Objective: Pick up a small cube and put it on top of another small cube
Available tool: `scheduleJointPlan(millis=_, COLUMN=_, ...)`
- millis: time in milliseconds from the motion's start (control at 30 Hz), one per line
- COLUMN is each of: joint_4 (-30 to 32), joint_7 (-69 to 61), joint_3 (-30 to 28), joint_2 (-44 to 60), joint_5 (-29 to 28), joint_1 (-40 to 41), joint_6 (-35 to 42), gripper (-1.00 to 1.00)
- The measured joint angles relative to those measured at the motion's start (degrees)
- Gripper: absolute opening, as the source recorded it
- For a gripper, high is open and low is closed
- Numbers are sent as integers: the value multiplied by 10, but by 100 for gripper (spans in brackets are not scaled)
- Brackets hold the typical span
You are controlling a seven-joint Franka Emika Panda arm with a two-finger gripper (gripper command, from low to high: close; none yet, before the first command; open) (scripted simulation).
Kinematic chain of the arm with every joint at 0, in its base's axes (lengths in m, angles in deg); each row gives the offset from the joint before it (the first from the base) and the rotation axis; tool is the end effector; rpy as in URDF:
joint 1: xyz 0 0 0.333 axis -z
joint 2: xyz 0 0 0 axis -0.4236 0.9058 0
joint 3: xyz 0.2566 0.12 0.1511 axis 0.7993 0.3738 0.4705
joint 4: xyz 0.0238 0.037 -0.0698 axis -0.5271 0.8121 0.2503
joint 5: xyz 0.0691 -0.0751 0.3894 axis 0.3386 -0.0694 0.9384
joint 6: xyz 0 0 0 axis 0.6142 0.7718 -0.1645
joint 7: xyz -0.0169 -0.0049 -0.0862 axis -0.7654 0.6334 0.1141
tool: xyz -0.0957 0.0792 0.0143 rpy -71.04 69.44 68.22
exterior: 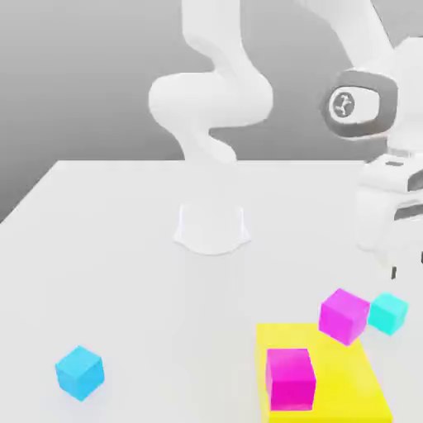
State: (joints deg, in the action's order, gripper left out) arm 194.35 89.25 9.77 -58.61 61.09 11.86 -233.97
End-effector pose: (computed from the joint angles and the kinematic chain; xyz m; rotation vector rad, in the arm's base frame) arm 0.3502 0.3000 0.2285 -3.1180 0.2342 -0.1831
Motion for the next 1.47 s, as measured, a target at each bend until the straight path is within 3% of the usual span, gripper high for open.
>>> scheduleJointPlan(millis=133, joint_4=19, joint_7=22, joint_3=8, joint_2=78, joint_5=-21, joint_1=-35, joint_6=-42, gripper=0)
scheduleJointPlan(millis=333, joint_4=-3, joint_7=99, joint_3=-96, joint_2=179, joint_5=-120, joint_1=-124, joint_6=-114, gripper=0)
scheduleJointPlan(millis=367, joint_4=-6, joint_7=107, joint_3=-110, joint_2=191, joint_5=-132, joint_1=-136, joint_6=-122, gripper=-100)
scheduleJointPlan(millis=600, joint_4=-6, joint_7=109, joint_3=-110, joint_2=191, joint_5=-133, joint_1=-136, joint_6=-123, gripper=-100)
scheduleJointPlan(millis=867, joint_4=14, joint_7=-9, joint_3=0, joint_2=80, joint_5=1, joint_1=-54, joint_6=-39, gripper=-100)
scheduleJointPlan(millis=1200, joint_4=-147, joint_7=-49, joint_3=-119, joint_2=7, joint_5=120, joint_1=145, joint_6=182, gripper=-100)
scheduleJointPlan(millis=1333, joint_4=-141, joint_7=-10, joint_3=-132, joint_2=55, joint_5=106, joint_1=155, joint_6=131, gripper=-100)
scheduleJointPlan(millis=1367, joint_4=-139, joint_7=-6, joint_3=-134, joint_2=66, joint_5=102, joint_1=153, joint_6=119, gripper=100)
scheduleJointPlan(millis=1467, joint_4=-139, joint_7=-6, joint_3=-134, joint_2=66, joint_5=102, joint_1=153, joint_6=119, gripper=100)
